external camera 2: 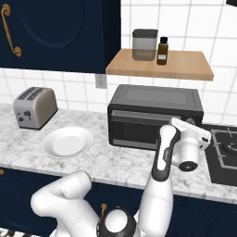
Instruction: Pick up the kebab skewer and baguette bread, and place them inside the toaster oven. Close the toaster oven door and start by setting the timer.
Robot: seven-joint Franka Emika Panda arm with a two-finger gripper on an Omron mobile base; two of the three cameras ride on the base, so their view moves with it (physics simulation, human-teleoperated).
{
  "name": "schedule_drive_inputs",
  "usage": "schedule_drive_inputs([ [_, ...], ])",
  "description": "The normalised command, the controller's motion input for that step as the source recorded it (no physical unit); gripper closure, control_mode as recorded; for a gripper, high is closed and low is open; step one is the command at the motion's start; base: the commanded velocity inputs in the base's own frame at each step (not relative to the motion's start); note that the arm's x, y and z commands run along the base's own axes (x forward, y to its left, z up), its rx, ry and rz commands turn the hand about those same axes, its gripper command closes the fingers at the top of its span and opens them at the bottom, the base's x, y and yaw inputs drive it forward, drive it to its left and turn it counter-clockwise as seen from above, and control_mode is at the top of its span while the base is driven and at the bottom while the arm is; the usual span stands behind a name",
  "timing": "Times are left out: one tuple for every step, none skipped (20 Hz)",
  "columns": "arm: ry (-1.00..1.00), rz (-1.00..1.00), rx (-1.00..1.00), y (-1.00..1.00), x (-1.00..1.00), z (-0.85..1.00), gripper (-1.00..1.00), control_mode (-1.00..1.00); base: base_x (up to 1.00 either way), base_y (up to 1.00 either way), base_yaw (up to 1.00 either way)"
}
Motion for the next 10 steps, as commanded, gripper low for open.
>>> schedule_drive_inputs([
  [0.05,-0.06,0.06,0.12,0.04,0.00,1.00,-1.00,0.00,0.00,0.00],
  [0.05,-0.06,0.07,0.13,0.11,0.00,1.00,-1.00,0.00,0.00,0.00],
  [0.05,-0.06,0.09,0.09,0.11,0.00,1.00,-1.00,0.00,0.00,0.00],
  [0.05,-0.06,0.10,0.07,0.11,0.00,1.00,-1.00,0.00,0.00,0.00],
  [0.07,-0.06,0.11,0.01,0.18,0.00,1.00,-1.00,0.00,0.00,0.00],
  [0.05,-0.05,0.12,0.00,0.11,0.00,1.00,-1.00,0.00,0.00,0.00],
  [0.05,-0.04,0.12,0.00,0.09,0.00,1.00,-1.00,0.00,0.00,0.00],
  [0.05,-0.04,0.13,0.00,0.10,0.00,1.00,-1.00,0.00,0.00,0.00],
  [0.04,-0.04,0.13,0.00,0.08,0.00,1.00,-1.00,0.00,0.00,0.00],
  [0.03,-0.03,0.14,0.00,0.07,-0.03,1.00,-1.00,0.00,0.00,0.00],
])
